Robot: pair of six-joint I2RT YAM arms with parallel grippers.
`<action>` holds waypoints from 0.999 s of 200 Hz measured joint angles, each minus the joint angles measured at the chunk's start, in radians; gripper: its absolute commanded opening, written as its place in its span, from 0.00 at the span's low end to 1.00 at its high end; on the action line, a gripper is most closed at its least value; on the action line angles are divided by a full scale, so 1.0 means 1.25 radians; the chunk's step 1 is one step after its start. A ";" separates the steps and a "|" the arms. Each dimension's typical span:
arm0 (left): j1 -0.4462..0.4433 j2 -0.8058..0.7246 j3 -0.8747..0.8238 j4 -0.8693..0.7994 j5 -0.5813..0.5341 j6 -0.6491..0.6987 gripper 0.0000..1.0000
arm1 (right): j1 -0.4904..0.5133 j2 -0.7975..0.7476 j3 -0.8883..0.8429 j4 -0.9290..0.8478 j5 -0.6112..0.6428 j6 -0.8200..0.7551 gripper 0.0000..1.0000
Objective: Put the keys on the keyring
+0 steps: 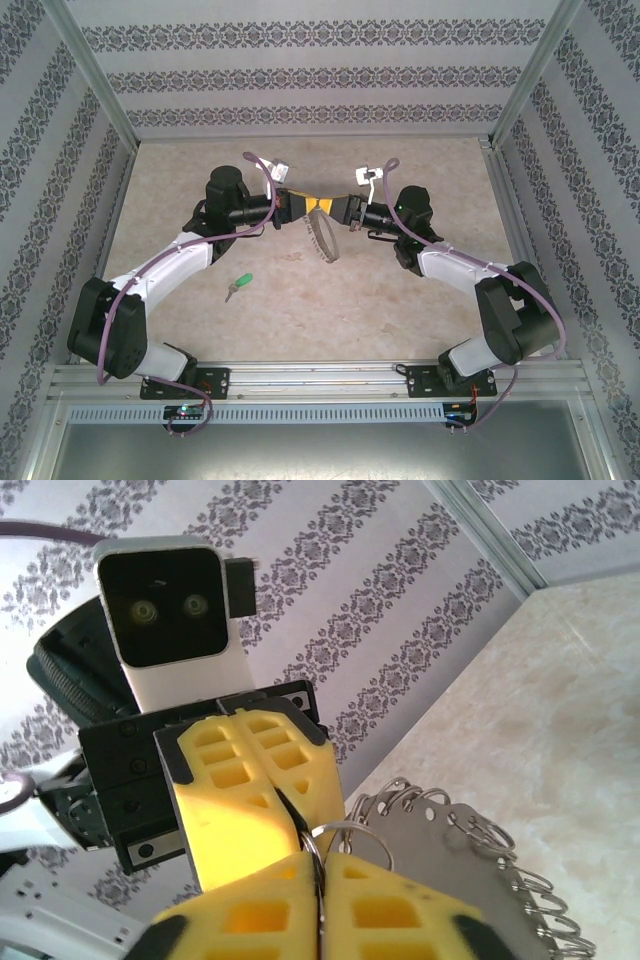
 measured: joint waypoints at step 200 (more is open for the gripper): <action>-0.005 -0.076 -0.090 0.138 -0.164 -0.206 0.43 | -0.005 -0.006 -0.001 0.096 0.078 0.006 0.00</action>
